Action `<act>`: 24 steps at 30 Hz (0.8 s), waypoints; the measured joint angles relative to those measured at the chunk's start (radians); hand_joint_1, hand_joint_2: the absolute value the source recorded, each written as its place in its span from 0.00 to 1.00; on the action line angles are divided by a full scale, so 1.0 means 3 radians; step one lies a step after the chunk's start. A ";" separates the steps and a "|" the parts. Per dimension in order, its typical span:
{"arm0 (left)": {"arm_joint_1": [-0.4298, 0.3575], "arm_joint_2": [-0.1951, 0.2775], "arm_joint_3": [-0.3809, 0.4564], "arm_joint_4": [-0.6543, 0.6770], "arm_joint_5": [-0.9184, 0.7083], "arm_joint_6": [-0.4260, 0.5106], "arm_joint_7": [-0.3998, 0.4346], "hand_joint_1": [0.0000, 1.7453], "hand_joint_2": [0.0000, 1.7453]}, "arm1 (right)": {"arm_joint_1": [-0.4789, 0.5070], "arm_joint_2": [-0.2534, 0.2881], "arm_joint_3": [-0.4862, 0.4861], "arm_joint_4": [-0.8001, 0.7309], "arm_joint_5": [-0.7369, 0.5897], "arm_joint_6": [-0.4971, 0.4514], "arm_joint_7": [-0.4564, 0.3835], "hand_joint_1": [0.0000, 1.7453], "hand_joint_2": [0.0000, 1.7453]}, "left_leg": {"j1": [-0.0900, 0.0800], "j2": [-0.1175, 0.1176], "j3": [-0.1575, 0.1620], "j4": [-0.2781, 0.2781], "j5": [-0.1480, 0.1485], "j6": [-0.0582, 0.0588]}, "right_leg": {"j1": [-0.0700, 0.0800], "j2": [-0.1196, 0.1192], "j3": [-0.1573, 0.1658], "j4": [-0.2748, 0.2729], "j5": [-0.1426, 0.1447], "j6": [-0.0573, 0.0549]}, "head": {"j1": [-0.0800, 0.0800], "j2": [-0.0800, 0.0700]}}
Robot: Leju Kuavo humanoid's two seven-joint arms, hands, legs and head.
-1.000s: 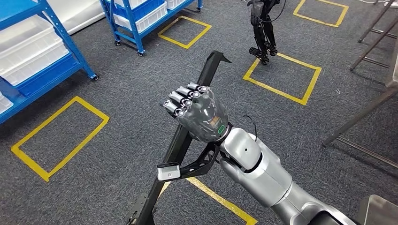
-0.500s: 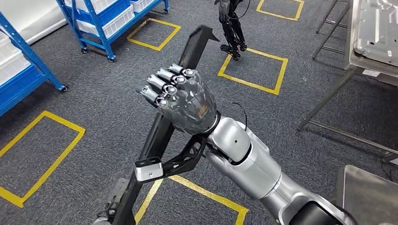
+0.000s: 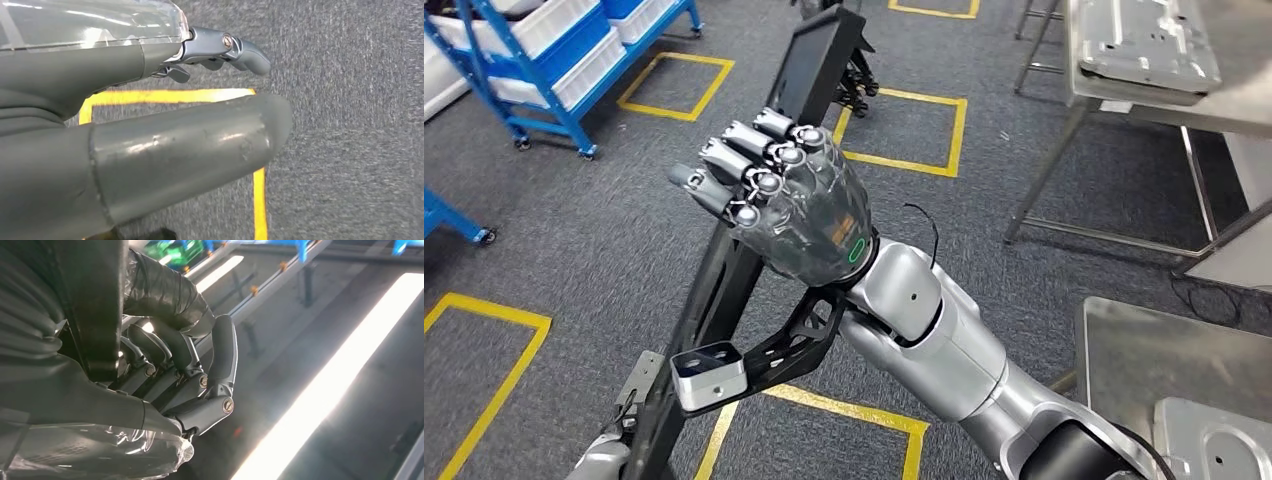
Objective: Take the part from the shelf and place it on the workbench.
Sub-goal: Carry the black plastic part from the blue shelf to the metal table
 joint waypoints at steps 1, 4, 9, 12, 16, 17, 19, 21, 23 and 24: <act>0.0007 0.0020 0.0000 0.0000 0.0000 0.0000 0.0000 0.00 0.00 | 0.0001 0.0010 0.0000 0.0000 0.0000 0.0000 0.0000 1.00 1.00 | 0.0002 -0.0036 -0.0109 0.0219 -0.0081 -0.0011 | 0.0000 0.0044 -0.0002 0.0004 0.0001 -0.0004 | 0.0000 0.0000; 0.0019 0.0056 0.0000 -0.0001 0.0000 -0.0001 0.0001 0.00 0.00 | 0.0007 0.0016 0.0000 0.0000 0.0000 0.0000 -0.0002 1.00 1.00 | 0.0018 -0.0063 -0.0203 0.0330 0.0012 -0.0038 | -0.0010 0.0182 -0.0007 0.0039 -0.0008 0.0006 | 0.0000 0.0000; 0.0020 0.0081 0.0000 -0.0002 0.0002 -0.0001 -0.0002 0.00 0.00 | 0.0009 0.0036 -0.0001 -0.0015 0.0000 -0.0010 -0.0012 1.00 1.00 | 0.0080 -0.0339 0.0091 -0.0383 0.0303 -0.0059 | -0.0032 0.0387 -0.0095 0.0139 -0.0029 0.0095 | 0.0001 0.0000; 0.0007 0.0097 0.0000 -0.0011 0.0026 0.0000 -0.0014 0.00 0.00 | 0.0035 0.0040 -0.0015 -0.0061 -0.0005 -0.0025 -0.0036 1.00 1.00 | 0.0077 -0.0252 0.0091 -0.0408 0.0334 0.0008 | -0.0036 0.0412 -0.0140 0.0143 -0.0017 0.0155 | 0.0002 0.0000; 0.0010 0.0158 0.0000 -0.0038 0.0061 -0.0012 -0.0031 0.00 0.00 | 0.0084 0.0034 -0.0076 -0.0136 -0.0017 -0.0035 -0.0067 1.00 1.00 | 0.0053 -0.0087 0.0099 -0.0441 0.0354 0.0090 | -0.0029 0.0057 -0.0407 0.0721 -0.0333 0.0195 | 0.0009 0.0000; 0.0019 0.0176 0.0000 -0.0038 0.0064 -0.0016 -0.0030 0.00 0.00 | 0.0105 0.0032 -0.0090 -0.0149 -0.0020 -0.0036 -0.0071 1.00 1.00 | 0.0042 -0.0040 0.0099 -0.0440 0.0351 0.0097 | -0.0032 0.0029 -0.0480 0.0875 -0.0387 0.0196 | 0.0009 0.0000; 0.0026 0.0195 0.0000 -0.0038 0.0076 -0.0023 -0.0027 0.00 0.00 | 0.0146 0.0022 -0.0109 -0.0161 -0.0025 -0.0037 -0.0075 1.00 1.00 | 0.0028 0.0047 0.0101 -0.0439 0.0342 0.0104 | -0.0028 0.0004 -0.0473 0.0878 -0.0328 0.0182 | 0.0009 0.0000; 0.0028 0.0192 0.0000 -0.0038 0.0091 -0.0037 -0.0016 0.00 0.00 | 0.0169 0.0015 -0.0119 -0.0166 -0.0036 -0.0035 -0.0078 1.00 1.00 | 0.0017 0.0118 0.0114 -0.0441 0.0331 0.0102 | 0.0000 -0.0090 -0.0266 0.0501 -0.0144 0.0140 | 0.0009 0.0000; 0.0047 0.0171 0.0000 -0.0038 0.0097 -0.0053 0.0006 0.00 0.00 | 0.0177 0.0014 -0.0120 -0.0164 -0.0053 -0.0031 -0.0077 1.00 1.00 | 0.0003 0.0181 0.0129 -0.0451 0.0321 0.0087 | 0.0055 -0.0216 -0.0094 0.0171 -0.0053 0.0090 | 0.0009 0.0000; 0.0066 0.0152 0.0000 -0.0038 0.0098 -0.0058 0.0022 0.00 0.00 | 0.0182 0.0013 -0.0121 -0.0160 -0.0062 -0.0026 -0.0076 1.00 1.00 | -0.0002 0.0215 0.0136 -0.0458 0.0317 0.0076 | 0.0076 -0.0244 -0.0065 0.0101 -0.0052 0.0072 | 0.0009 0.0000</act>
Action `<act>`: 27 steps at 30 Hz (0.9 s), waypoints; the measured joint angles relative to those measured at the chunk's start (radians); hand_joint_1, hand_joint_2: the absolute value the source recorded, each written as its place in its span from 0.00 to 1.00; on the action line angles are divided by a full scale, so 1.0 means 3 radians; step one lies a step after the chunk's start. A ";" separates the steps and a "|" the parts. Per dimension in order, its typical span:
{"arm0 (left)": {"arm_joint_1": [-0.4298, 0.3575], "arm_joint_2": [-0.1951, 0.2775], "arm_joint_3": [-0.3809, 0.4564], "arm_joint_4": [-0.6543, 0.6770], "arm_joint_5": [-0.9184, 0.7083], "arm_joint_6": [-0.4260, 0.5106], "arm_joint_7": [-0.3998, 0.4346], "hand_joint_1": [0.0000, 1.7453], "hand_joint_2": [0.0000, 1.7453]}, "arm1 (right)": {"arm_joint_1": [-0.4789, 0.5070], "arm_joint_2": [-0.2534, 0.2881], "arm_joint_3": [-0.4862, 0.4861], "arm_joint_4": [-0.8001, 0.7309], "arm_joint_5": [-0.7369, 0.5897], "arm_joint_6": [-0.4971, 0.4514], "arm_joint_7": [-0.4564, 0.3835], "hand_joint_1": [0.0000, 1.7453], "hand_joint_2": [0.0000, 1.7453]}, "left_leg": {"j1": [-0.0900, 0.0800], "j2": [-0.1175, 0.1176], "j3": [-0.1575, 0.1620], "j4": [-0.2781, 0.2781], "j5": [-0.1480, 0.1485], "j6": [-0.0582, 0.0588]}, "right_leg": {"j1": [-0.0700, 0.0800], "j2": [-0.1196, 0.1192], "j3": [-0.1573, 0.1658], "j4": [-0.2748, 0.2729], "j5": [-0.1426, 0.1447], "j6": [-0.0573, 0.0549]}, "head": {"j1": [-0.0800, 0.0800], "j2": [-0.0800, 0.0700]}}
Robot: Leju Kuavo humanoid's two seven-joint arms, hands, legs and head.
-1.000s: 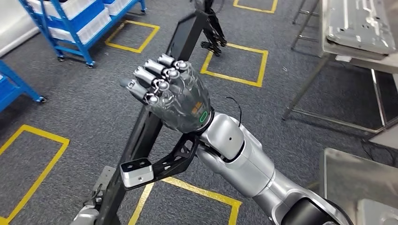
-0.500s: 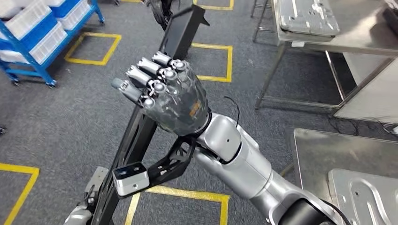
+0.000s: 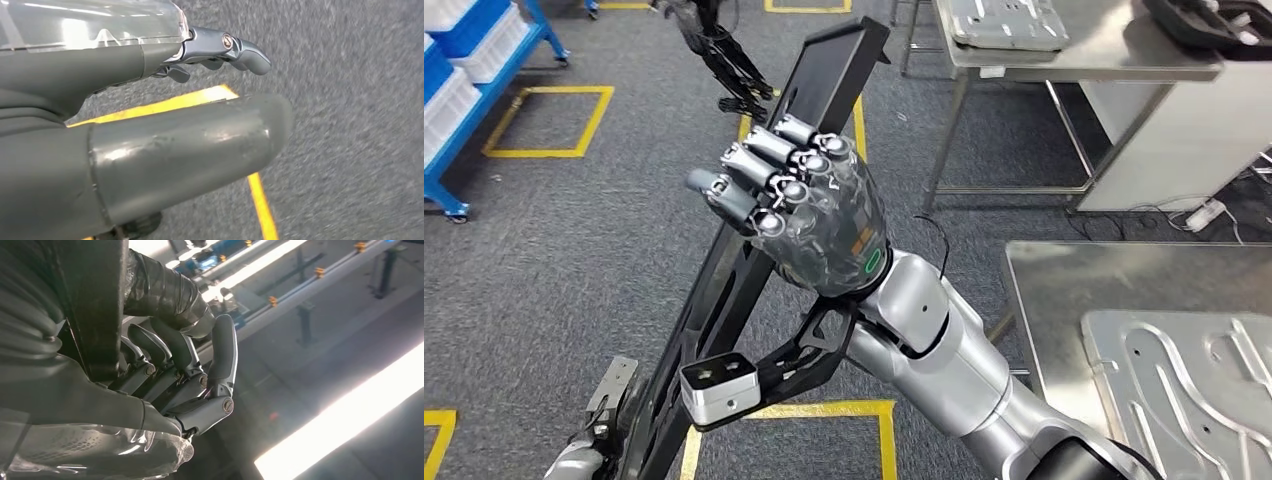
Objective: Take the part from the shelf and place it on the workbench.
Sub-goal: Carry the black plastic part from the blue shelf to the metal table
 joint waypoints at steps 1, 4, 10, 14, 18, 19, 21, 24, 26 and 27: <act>0.0022 -0.0021 0.0000 0.0001 0.0000 -0.0003 0.0018 0.00 0.00 | 0.0009 -0.0003 0.0000 0.0006 -0.0005 0.0011 0.0002 1.00 1.00 | -0.0005 0.0037 0.0010 -0.0011 -0.0001 -0.0013 | 0.0009 0.0027 0.0002 -0.0016 0.0003 -0.0010 | 0.0000 0.0000; 0.0105 -0.0099 0.0000 0.0012 -0.0009 -0.0017 0.0117 0.00 0.00 | 0.0034 -0.0014 0.0001 0.0053 -0.0005 0.0102 0.0010 1.00 1.00 | -0.0001 -0.0028 0.0025 0.0029 -0.0067 -0.0056 | -0.0033 0.0140 0.0053 -0.0100 0.0046 -0.0055 | -0.0001 0.0000; 0.0480 -0.0213 -0.0001 0.0081 -0.0052 -0.0027 0.0327 0.00 0.00 | 0.0100 -0.0112 0.0012 0.0226 0.0002 0.0238 0.0064 1.00 1.00 | 0.0030 -0.0269 -0.0379 0.0811 -0.0326 -0.0116 | -0.0068 0.0420 0.0084 -0.0109 0.0050 -0.0075 | -0.0002 0.0000; 0.0628 -0.0314 -0.0001 0.0115 -0.0031 -0.0057 0.0336 0.00 0.00 | 0.0136 -0.0211 0.0012 0.0315 -0.0066 0.0228 0.0069 1.00 1.00 | 0.0069 -0.0451 -0.0092 0.0142 0.0011 -0.0132 | -0.0097 0.0573 0.0047 0.0011 -0.0018 0.0000 | -0.0003 0.0000; 0.0733 -0.0404 -0.0001 0.0132 -0.0011 -0.0078 0.0323 0.00 0.00 | 0.0159 -0.0293 0.0010 0.0370 -0.0130 0.0224 0.0052 1.00 1.00 | 0.0056 -0.0443 -0.0053 0.0069 0.0006 -0.0048 | -0.0106 0.0645 -0.0002 0.0040 -0.0021 0.0066 | -0.0001 0.0000; 0.0746 -0.0417 -0.0001 0.0133 -0.0010 -0.0083 0.0317 0.00 0.00 | 0.0161 -0.0314 0.0008 0.0379 -0.0136 0.0224 0.0050 1.00 1.00 | 0.0058 -0.0413 -0.0049 0.0060 0.0013 -0.0022 | -0.0102 0.0583 -0.0020 0.0075 -0.0048 0.0083 | 0.0001 0.0000; 0.0762 -0.0437 0.0000 0.0133 -0.0007 -0.0093 0.0301 0.00 0.00 | 0.0164 -0.0342 0.0004 0.0393 -0.0141 0.0225 0.0048 1.00 1.00 | 0.0055 -0.0346 -0.0044 0.0047 0.0019 0.0019 | -0.0097 0.0383 -0.0143 0.0338 -0.0207 0.0115 | 0.0003 0.0000; 0.0798 -0.0445 0.0000 0.0133 -0.0006 -0.0099 0.0289 0.00 0.00 | 0.0173 -0.0366 0.0002 0.0415 -0.0145 0.0228 0.0048 1.00 1.00 | 0.0039 -0.0221 -0.0042 0.0046 0.0008 0.0042 | -0.0105 0.0255 -0.0429 0.0912 -0.0435 0.0136 | 0.0004 0.0000; 0.0808 -0.0448 0.0000 0.0133 -0.0006 -0.0099 0.0284 0.00 0.00 | 0.0177 -0.0385 0.0002 0.0427 -0.0145 0.0234 0.0045 1.00 1.00 | 0.0037 -0.0140 -0.0032 0.0047 -0.0003 0.0043 | -0.0102 0.0234 -0.0379 0.0809 -0.0309 0.0125 | 0.0004 0.0000; 0.0807 -0.0452 0.0000 0.0133 -0.0006 -0.0099 0.0282 0.00 0.00 | 0.0177 -0.0392 0.0001 0.0429 -0.0145 0.0238 0.0042 1.00 1.00 | 0.0036 -0.0106 -0.0020 0.0047 -0.0011 0.0039 | -0.0095 0.0194 -0.0262 0.0591 -0.0189 0.0109 | 0.0005 0.0000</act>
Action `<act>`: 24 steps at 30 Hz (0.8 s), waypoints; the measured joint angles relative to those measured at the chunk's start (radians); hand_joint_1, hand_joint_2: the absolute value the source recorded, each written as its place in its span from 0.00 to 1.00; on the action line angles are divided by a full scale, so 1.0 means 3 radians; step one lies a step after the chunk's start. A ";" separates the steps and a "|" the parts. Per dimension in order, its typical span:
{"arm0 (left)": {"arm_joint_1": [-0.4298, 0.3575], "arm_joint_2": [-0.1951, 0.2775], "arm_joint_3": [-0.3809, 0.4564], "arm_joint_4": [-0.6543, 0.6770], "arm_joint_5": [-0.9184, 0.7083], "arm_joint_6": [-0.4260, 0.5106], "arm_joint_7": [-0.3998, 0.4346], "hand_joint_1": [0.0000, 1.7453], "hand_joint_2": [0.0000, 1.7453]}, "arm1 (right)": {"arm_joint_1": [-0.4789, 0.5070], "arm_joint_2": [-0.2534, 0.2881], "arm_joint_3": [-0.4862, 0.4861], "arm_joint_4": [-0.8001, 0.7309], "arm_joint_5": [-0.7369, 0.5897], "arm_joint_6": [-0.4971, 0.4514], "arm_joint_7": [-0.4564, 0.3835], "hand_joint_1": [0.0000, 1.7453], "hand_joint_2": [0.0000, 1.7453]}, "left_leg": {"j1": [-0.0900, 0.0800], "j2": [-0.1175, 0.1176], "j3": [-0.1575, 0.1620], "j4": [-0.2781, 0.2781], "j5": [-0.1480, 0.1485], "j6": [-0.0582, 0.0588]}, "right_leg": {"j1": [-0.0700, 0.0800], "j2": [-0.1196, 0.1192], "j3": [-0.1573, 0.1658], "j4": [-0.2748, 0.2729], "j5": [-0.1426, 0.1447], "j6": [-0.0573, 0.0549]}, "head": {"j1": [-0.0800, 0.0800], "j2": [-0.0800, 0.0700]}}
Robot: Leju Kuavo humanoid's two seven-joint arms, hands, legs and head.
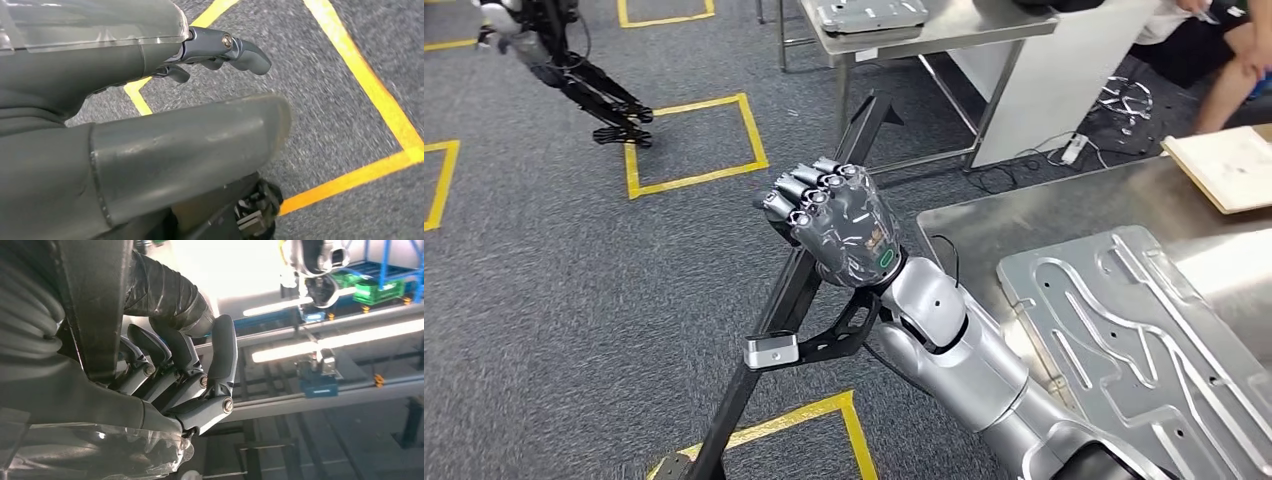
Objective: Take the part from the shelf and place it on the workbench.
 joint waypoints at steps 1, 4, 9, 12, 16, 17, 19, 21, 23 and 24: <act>-0.0001 -0.0006 0.0000 0.0000 0.0000 0.0000 -0.0002 0.00 0.00 | -0.0003 -0.0003 0.0000 0.0000 0.0000 0.0003 -0.0003 1.00 1.00 | -0.0005 0.0032 0.0012 -0.0001 -0.0009 -0.0008 | 0.0021 -0.0088 0.0126 -0.0237 0.0088 -0.0023 | 0.0000 0.0000; -0.0001 -0.0018 0.0000 0.0000 -0.0003 0.0000 -0.0006 0.00 0.00 | -0.0012 -0.0006 0.0000 0.0000 0.0000 0.0007 -0.0005 1.00 1.00 | -0.0026 0.0122 0.0040 -0.0010 -0.0030 -0.0044 | 0.0086 -0.0227 0.0286 -0.0575 0.0160 -0.0082 | -0.0002 0.0000; -0.0004 -0.0024 0.0000 0.0001 -0.0005 0.0001 -0.0008 0.00 0.00 | -0.0022 -0.0020 -0.0002 0.0000 0.0001 0.0016 -0.0010 1.00 1.00 | -0.0014 -0.0006 -0.0027 0.0228 -0.0225 -0.0108 | 0.0034 -0.0024 0.0335 -0.0669 0.0215 -0.0166 | -0.0003 0.0000; 0.0013 -0.0025 0.0000 0.0001 -0.0006 0.0000 -0.0007 0.00 0.00 | -0.0016 -0.0020 -0.0001 0.0008 0.0001 0.0028 -0.0013 1.00 1.00 | -0.0012 -0.0154 -0.0316 0.0816 -0.0457 -0.0126 | 0.0033 0.0111 0.0338 -0.0666 0.0215 -0.0184 | -0.0003 0.0000; 0.0016 -0.0024 0.0000 0.0001 -0.0006 0.0001 -0.0007 0.00 0.00 | -0.0006 -0.0021 -0.0001 0.0014 0.0001 0.0030 -0.0014 1.00 1.00 | 0.0003 -0.0254 -0.0172 0.0402 -0.0108 -0.0129 | 0.0018 0.0301 0.0331 -0.0613 0.0192 -0.0159 | -0.0003 0.0000; 0.0016 -0.0023 0.0000 0.0002 -0.0006 0.0001 -0.0007 0.00 0.00 | -0.0009 -0.0021 -0.0001 0.0014 0.0002 0.0030 -0.0014 1.00 1.00 | 0.0013 -0.0337 -0.0091 0.0209 -0.0033 -0.0125 | 0.0016 0.0341 0.0315 -0.0582 0.0181 -0.0143 | -0.0003 0.0000; 0.0014 -0.0021 0.0000 0.0002 -0.0006 0.0001 -0.0007 0.00 0.00 | -0.0006 -0.0022 -0.0001 0.0016 0.0003 0.0031 -0.0016 1.00 1.00 | 0.0017 -0.0455 -0.0021 0.0039 -0.0001 -0.0112 | 0.0003 0.0414 0.0273 -0.0545 0.0175 -0.0104 | -0.0003 0.0000; 0.0009 -0.0025 0.0000 0.0003 -0.0006 0.0000 -0.0008 0.00 0.00 | -0.0001 -0.0026 -0.0002 0.0018 0.0004 0.0031 -0.0017 1.00 1.00 | 0.0011 -0.0413 -0.0012 0.0024 0.0004 -0.0084 | -0.0003 0.0467 0.0250 -0.0547 0.0185 -0.0065 | -0.0004 0.0000; 0.0006 -0.0030 0.0001 0.0003 -0.0006 -0.0001 -0.0014 0.00 0.00 | -0.0007 -0.0031 -0.0003 0.0017 0.0004 0.0031 -0.0016 1.00 1.00 | 0.0021 -0.0334 0.0006 -0.0008 0.0020 -0.0038 | 0.0008 0.0345 0.0214 -0.0478 0.0135 -0.0026 | 0.0003 0.0000; 0.0005 -0.0032 0.0001 0.0003 -0.0006 -0.0002 -0.0019 0.00 0.00 | -0.0013 -0.0032 -0.0003 0.0017 0.0004 0.0031 -0.0016 1.00 1.00 | 0.0026 -0.0292 0.0014 -0.0022 0.0025 -0.0016 | 0.0010 0.0242 0.0156 -0.0359 0.0064 -0.0007 | 0.0007 0.0000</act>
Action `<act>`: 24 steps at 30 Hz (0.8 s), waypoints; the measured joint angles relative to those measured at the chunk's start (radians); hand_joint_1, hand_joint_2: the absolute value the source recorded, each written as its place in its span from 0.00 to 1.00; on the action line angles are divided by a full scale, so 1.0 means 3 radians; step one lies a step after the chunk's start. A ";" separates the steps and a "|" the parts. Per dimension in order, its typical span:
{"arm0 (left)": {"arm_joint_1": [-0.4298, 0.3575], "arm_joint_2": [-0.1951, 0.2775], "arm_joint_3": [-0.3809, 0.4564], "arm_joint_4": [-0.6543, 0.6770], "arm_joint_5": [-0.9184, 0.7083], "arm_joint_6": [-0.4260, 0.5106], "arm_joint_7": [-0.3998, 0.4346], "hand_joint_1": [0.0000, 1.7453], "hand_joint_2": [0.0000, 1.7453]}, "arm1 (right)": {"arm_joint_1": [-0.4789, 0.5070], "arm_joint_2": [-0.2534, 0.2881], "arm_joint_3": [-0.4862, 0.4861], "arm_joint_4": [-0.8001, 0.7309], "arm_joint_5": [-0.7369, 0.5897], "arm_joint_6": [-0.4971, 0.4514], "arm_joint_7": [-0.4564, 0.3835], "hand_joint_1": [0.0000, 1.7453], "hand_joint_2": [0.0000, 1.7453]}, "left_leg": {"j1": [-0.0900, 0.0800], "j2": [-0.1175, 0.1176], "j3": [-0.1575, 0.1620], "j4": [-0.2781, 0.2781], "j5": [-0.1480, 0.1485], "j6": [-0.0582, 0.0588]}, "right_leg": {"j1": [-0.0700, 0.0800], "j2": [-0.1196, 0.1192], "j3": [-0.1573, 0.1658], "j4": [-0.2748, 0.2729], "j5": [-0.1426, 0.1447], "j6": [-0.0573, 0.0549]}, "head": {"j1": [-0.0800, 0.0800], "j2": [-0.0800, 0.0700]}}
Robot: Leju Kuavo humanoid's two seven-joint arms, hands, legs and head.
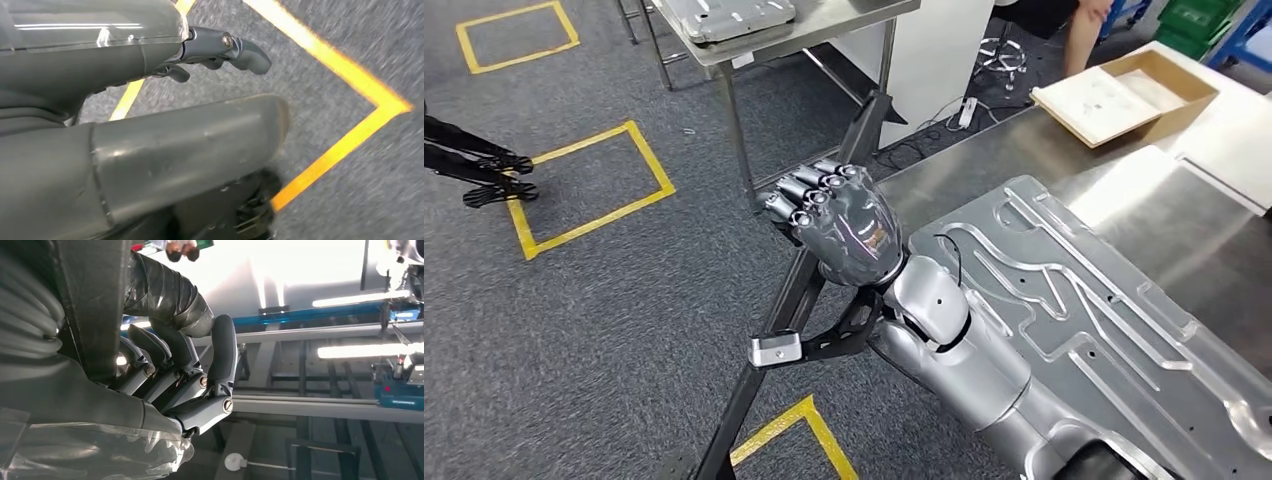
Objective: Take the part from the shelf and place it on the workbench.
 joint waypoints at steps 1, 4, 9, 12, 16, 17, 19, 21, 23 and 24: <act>0.0001 0.0001 0.0000 0.0000 -0.0003 -0.0001 -0.0006 0.00 0.00 | -0.0005 -0.0001 0.0000 0.0000 0.0000 0.0001 0.0000 1.00 1.00 | -0.0004 0.0042 0.0004 -0.0005 -0.0001 0.0015 | -0.0004 -0.0095 -0.0087 0.0174 -0.0091 0.0019 | 0.0004 0.0000; 0.0008 -0.0001 0.0000 0.0001 -0.0028 -0.0019 -0.0021 0.00 0.00 | 0.0003 -0.0008 -0.0001 0.0002 0.0004 0.0010 -0.0002 1.00 1.00 | -0.0007 0.0177 0.0009 -0.0005 -0.0016 0.0028 | -0.0041 -0.0181 -0.0333 0.0629 -0.0228 0.0056 | 0.0005 0.0000; 0.0015 -0.0014 -0.0001 0.0003 -0.0049 -0.0072 -0.0063 0.00 0.00 | 0.0005 -0.0014 -0.0003 0.0001 0.0027 0.0007 -0.0008 1.00 1.00 | -0.0020 0.0352 0.0065 -0.0009 -0.0063 -0.0026 | -0.0008 -0.0417 0.0050 -0.0146 0.0168 0.0019 | 0.0006 0.0000; 0.0031 -0.0015 -0.0002 0.0006 -0.0058 -0.0104 -0.0094 0.00 0.00 | 0.0017 -0.0017 -0.0021 0.0001 0.0053 -0.0005 -0.0007 1.00 1.00 | -0.0038 0.0452 0.0117 -0.0040 -0.0086 -0.0083 | 0.0023 -0.0383 0.0091 -0.0240 0.0166 -0.0042 | 0.0004 0.0000; 0.0045 0.0000 -0.0016 0.0007 -0.0093 -0.0210 -0.0122 0.00 0.00 | -0.0049 -0.0029 -0.0064 -0.0004 0.0169 -0.0060 -0.0008 1.00 1.00 | -0.0017 0.0236 0.0005 0.0296 -0.0316 -0.0124 | -0.0010 -0.0239 0.0146 -0.0305 0.0188 -0.0127 | 0.0000 0.0000; 0.0054 0.0001 -0.0021 0.0008 -0.0103 -0.0226 -0.0125 0.00 0.00 | -0.0101 -0.0033 -0.0083 -0.0015 0.0173 -0.0049 -0.0004 1.00 1.00 | -0.0017 0.0177 -0.0108 0.0518 -0.0417 -0.0123 | -0.0009 -0.0198 0.0147 -0.0306 0.0188 -0.0141 | 0.0000 0.0000; 0.0074 0.0000 -0.0027 0.0010 -0.0112 -0.0240 -0.0120 0.00 0.00 | -0.0213 -0.0046 -0.0142 -0.0050 0.0154 0.0027 0.0014 1.00 1.00 | -0.0016 0.0135 -0.0290 0.0845 -0.0498 -0.0127 | -0.0003 -0.0105 0.0148 -0.0297 0.0186 -0.0151 | 0.0000 0.0000; 0.0082 0.0000 -0.0029 0.0011 -0.0118 -0.0246 -0.0112 0.00 0.00 | -0.0302 -0.0069 -0.0210 -0.0081 0.0149 0.0098 0.0033 1.00 1.00 | -0.0011 0.0120 -0.0272 0.0724 -0.0327 -0.0129 | -0.0005 -0.0012 0.0150 -0.0276 0.0178 -0.0142 | 0.0000 0.0000; 0.0082 0.0001 -0.0030 0.0012 -0.0122 -0.0251 -0.0108 0.00 0.00 | -0.0359 -0.0099 -0.0262 -0.0085 0.0178 0.0121 0.0047 1.00 1.00 | 0.0002 0.0008 -0.0115 0.0312 -0.0097 -0.0125 | -0.0008 0.0071 0.0134 -0.0228 0.0156 -0.0114 | 0.0000 0.0000; 0.0082 0.0000 -0.0031 0.0013 -0.0125 -0.0254 -0.0108 0.00 0.00 | -0.0378 -0.0117 -0.0285 -0.0071 0.0200 0.0120 0.0053 1.00 1.00 | 0.0006 -0.0053 -0.0054 0.0165 -0.0042 -0.0119 | -0.0011 0.0110 0.0115 -0.0204 0.0148 -0.0096 | 0.0000 0.0000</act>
